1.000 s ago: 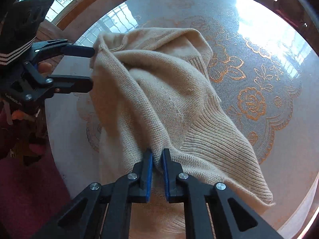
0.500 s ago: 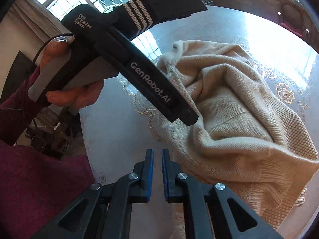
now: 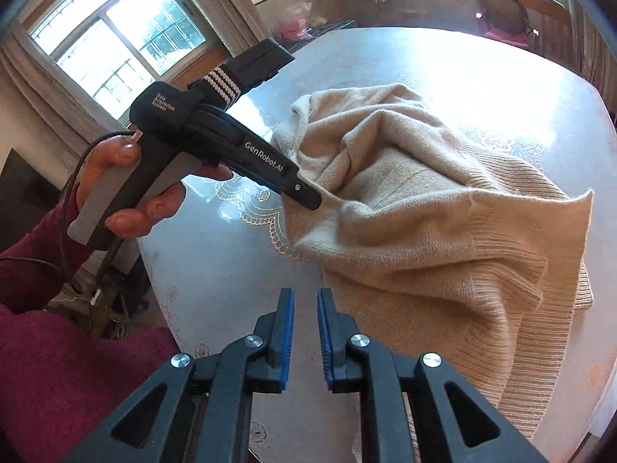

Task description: Fold clothes

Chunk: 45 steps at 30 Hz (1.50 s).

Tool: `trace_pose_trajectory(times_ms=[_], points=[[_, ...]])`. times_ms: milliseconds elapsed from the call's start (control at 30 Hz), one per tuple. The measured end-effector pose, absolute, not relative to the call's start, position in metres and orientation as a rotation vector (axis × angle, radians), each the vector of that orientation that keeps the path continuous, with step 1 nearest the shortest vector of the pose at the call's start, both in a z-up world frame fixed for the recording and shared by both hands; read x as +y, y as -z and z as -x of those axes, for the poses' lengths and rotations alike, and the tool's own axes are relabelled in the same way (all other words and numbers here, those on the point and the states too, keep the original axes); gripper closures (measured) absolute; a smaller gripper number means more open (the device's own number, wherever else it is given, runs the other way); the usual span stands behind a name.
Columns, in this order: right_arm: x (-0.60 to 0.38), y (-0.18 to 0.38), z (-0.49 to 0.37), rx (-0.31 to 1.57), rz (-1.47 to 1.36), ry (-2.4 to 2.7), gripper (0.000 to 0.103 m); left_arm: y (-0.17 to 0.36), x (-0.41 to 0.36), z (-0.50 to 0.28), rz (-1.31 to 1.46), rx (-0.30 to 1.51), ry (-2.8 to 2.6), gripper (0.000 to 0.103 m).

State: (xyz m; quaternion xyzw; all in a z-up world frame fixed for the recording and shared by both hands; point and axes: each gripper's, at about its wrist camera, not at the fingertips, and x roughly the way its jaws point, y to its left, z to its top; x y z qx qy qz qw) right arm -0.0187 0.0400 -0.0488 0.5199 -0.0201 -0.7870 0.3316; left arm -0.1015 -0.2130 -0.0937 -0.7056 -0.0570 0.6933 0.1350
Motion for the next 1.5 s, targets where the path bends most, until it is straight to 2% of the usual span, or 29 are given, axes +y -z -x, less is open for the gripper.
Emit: trace_pose_trajectory(times_ms=[67, 300, 433, 500, 533, 600, 767, 867, 1000, 1100, 1200, 1333, 1500], points=[[0.047, 0.047, 0.017, -0.054, -1.358, 2.102, 0.09, 0.087, -0.219, 0.094, 2.002, -0.141, -2.054, 0.092], [0.083, 0.051, 0.036, -0.152, -1.388, 2.273, 0.09, 0.045, -0.25, 0.058, 1.724, 0.18, -2.317, 0.095], [0.112, 0.052, 0.063, -0.193, -1.433, 2.362, 0.087, 0.021, -0.289, 0.042, 1.6, 0.194, -2.384, 0.095], [0.129, 0.06, 0.083, -0.322, -1.461, 2.327, 0.086, 0.01, -0.302, 0.035, 1.521, 0.228, -2.402, 0.095], [0.136, 0.066, 0.092, -0.383, -1.472, 2.309, 0.081, 0.01, -0.302, 0.029, 1.467, 0.271, -2.432, 0.095], [0.138, 0.079, 0.107, -0.416, -1.5, 2.281, 0.081, 0.01, -0.312, 0.016, 1.393, 0.328, -2.466, 0.095], [0.109, 0.102, 0.126, -0.291, -1.597, 2.263, 0.084, 0.057, -0.348, 0.002, 1.347, 0.379, -2.44, 0.095], [0.104, 0.099, 0.154, -0.32, -1.596, 2.284, 0.081, 0.072, -0.355, -0.012, 1.344, 0.352, -2.432, 0.095], [0.067, 0.094, 0.205, -0.131, -1.669, 2.203, 0.078, 0.08, -0.36, -0.018, 1.34, 0.359, -2.443, 0.095], [0.054, 0.111, 0.235, 0.029, -1.83, 2.159, 0.077, 0.097, -0.366, -0.014, 1.348, 0.335, -2.455, 0.095], [0.048, 0.133, 0.248, 0.078, -1.948, 2.074, 0.076, 0.096, -0.356, -0.026, 1.328, 0.359, -2.461, 0.095], [0.019, 0.142, 0.25, 0.278, -1.829, 2.129, 0.077, 0.096, -0.354, -0.043, 1.284, 0.475, -2.456, 0.095], [-0.016, 0.142, 0.284, 0.534, -1.721, 2.27, 0.081, 0.079, -0.365, -0.056, 1.246, 0.403, -2.468, 0.095]])
